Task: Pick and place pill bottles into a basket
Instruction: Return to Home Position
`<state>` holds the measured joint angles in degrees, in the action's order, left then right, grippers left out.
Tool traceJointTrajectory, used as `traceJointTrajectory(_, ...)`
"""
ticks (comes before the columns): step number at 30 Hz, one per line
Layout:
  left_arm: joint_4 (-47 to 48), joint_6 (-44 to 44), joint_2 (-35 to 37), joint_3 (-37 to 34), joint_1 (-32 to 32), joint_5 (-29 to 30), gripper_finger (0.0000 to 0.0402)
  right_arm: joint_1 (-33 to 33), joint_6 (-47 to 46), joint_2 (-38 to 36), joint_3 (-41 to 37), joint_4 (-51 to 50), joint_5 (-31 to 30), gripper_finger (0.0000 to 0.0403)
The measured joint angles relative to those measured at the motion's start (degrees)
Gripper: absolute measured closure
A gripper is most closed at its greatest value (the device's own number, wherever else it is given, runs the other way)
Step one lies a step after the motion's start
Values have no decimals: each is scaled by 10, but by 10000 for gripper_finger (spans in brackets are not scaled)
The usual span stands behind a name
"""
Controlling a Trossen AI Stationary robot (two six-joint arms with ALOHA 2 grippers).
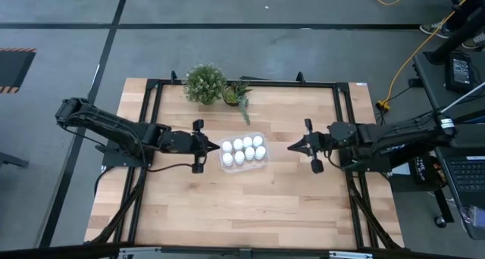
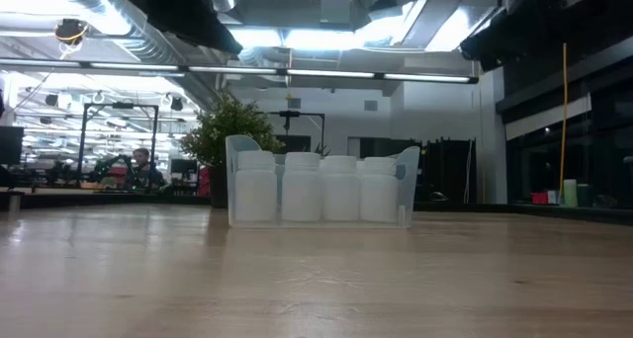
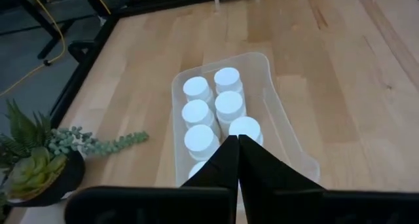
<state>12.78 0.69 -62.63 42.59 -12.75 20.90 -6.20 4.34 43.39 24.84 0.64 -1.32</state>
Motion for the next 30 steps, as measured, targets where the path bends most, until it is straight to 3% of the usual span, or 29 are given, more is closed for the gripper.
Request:
traceJointTrajectory(3, -23, -3, 3, -17, 0, -1, 400, 0, -9, -12, -22, 6, 0, 393)
traceJointTrajectory(10, -153, -1, 86, -153, 7, -2, 400, 0, -19, -38, -72, 53, 0, 393)
traceJointTrajectory(23, -233, -20, 389, -370, 99, -45, 400, 0, 2, -110, -68, 49, 25, 399)
traceJointTrajectory(30, -201, -28, 532, -421, 133, -84, 400, 23, 4, -177, -67, 14, 25, 401)
